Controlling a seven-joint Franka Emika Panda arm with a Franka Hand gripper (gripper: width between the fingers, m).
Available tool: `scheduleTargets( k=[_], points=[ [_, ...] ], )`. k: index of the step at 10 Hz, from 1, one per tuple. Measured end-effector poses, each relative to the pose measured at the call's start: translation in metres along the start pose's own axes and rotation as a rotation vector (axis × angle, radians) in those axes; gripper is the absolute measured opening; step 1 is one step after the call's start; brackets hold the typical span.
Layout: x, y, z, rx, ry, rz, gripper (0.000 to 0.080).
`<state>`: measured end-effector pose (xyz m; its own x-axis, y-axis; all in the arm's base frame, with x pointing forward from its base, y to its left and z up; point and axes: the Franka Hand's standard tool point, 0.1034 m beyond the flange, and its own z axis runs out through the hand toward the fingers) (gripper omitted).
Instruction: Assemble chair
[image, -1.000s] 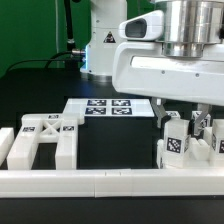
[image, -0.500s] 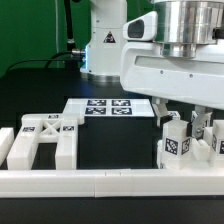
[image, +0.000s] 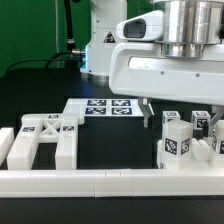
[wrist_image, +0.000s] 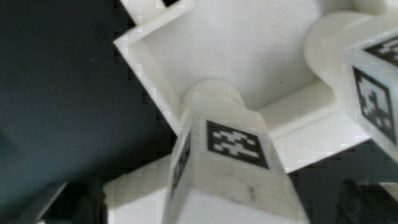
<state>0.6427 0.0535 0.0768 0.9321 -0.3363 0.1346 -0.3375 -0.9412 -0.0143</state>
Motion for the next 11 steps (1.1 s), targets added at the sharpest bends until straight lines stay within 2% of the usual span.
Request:
scheduleTargets(
  k=[5, 7, 11],
  points=[
    [0.0036, 0.0066, 0.0006, -0.004, 0.005, -0.381, 0.0649],
    [0.0033, 0.0055, 0.0012, -0.018, 0.005, -0.585, 0.0649],
    [0.0058, 0.0029, 0.0001, -0.034, 0.006, -0.812, 0.0649]
  ],
)
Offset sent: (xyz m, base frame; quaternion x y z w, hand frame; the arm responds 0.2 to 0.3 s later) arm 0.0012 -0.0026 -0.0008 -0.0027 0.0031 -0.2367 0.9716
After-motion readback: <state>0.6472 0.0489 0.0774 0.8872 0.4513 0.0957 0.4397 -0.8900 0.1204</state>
